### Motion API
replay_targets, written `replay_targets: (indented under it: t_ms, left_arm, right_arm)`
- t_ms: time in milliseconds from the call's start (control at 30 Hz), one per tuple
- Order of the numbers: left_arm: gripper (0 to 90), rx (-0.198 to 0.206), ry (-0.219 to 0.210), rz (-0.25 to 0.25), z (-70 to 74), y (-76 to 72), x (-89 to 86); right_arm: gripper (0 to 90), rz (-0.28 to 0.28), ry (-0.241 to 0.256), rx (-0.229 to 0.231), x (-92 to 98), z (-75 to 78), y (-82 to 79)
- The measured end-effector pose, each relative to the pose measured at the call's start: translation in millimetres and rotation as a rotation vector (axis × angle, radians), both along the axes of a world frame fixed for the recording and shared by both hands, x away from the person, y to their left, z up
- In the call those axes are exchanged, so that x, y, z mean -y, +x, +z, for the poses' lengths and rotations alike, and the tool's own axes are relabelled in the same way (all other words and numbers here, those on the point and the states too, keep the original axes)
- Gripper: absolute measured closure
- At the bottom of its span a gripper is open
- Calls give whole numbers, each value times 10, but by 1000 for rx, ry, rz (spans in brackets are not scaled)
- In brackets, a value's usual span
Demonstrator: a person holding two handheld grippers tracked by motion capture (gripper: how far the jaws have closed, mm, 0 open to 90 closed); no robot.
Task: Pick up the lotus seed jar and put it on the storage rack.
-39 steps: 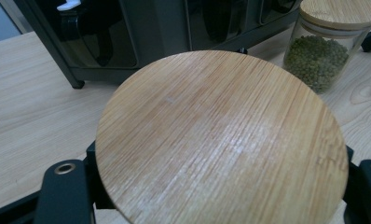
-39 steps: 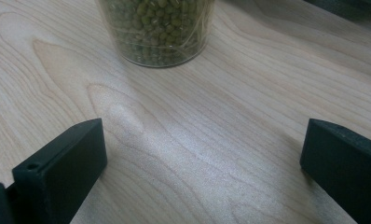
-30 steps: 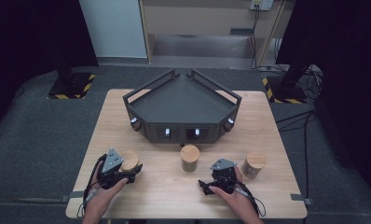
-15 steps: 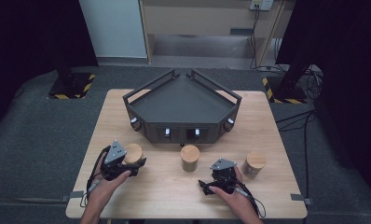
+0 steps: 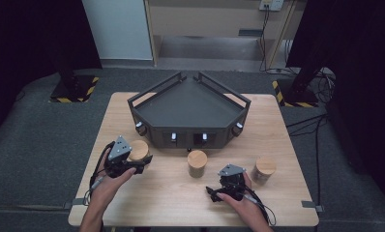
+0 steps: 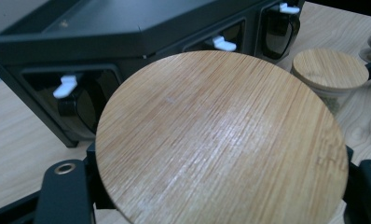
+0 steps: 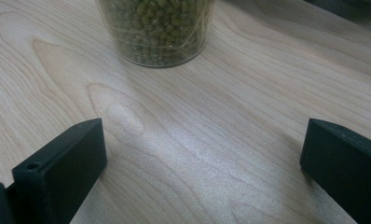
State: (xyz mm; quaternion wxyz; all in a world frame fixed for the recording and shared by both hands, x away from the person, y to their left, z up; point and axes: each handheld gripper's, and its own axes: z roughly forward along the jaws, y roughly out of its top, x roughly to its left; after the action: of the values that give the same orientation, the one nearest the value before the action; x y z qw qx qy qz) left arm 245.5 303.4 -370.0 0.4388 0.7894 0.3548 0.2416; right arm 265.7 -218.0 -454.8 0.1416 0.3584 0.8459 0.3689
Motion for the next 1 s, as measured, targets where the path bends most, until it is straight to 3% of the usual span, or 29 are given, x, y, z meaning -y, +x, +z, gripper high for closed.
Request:
replay_targets:
  t_ms: [133, 467, 1000]
  left_arm:
    - [245, 11, 7, -6, 121, 46, 40]
    - [245, 20, -22, -19, 210, 141, 47]
    - [245, 34, 1, -67, 478, 348, 56]
  right_arm:
    - [3, 0, 0, 0, 0, 0, 0]
    - [3, 0, 0, 0, 0, 0, 0]
    - [3, 0, 0, 0, -1, 1, 1]
